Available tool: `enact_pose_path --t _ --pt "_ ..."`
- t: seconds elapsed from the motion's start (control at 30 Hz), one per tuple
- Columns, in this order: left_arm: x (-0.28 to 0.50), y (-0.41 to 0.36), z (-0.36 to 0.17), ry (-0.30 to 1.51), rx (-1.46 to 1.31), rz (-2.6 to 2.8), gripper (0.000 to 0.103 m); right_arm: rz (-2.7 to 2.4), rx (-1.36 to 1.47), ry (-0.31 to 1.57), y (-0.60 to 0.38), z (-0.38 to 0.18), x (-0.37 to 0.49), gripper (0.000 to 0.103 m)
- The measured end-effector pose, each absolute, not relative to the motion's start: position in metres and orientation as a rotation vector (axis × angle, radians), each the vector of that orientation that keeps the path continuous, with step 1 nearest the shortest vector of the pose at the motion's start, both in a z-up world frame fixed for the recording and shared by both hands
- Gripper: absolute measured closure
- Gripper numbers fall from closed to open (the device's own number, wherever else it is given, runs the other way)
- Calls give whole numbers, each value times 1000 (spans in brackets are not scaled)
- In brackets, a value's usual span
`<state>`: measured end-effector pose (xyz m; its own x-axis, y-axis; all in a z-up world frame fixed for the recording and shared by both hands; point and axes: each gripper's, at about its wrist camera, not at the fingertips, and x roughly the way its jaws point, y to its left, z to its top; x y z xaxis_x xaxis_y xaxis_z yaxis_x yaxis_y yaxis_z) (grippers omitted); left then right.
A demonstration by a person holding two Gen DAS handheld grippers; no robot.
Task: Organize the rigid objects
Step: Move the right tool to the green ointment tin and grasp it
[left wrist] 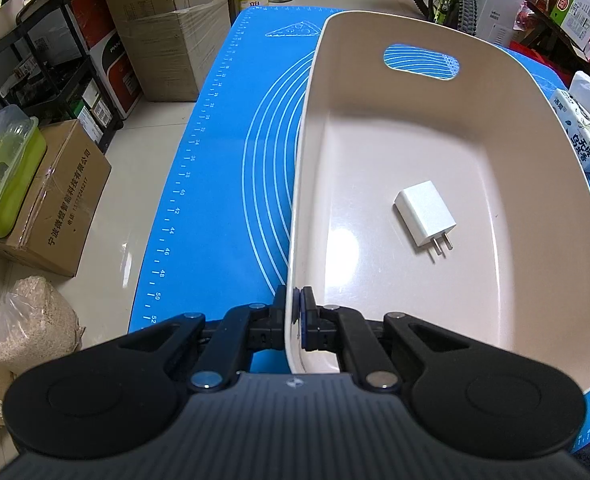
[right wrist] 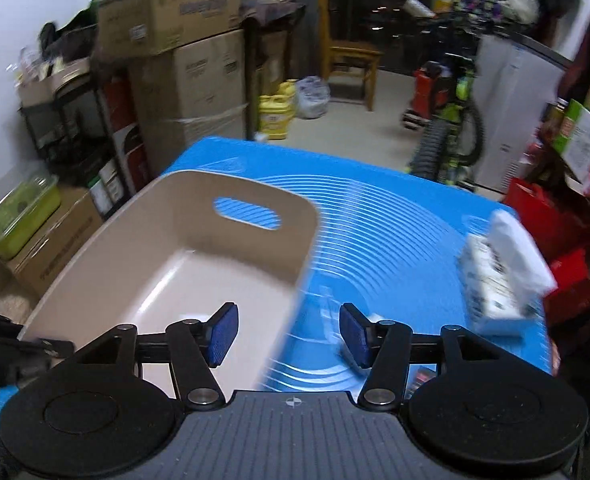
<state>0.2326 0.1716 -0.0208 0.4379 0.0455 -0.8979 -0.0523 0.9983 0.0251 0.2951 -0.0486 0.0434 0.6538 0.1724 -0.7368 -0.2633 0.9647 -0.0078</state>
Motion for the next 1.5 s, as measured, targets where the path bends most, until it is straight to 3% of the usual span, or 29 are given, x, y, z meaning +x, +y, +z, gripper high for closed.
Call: enact_pose_path --t 0.53,1.3,1.5 --pt "232 171 -18 1113 -10 59 96 358 -217 944 -89 -42 249 38" --pt "232 170 -19 1113 -11 59 96 424 -352 1074 -62 -84 270 38" --pt "232 170 -18 1112 -12 59 96 428 -355 1086 -62 -89 269 43"
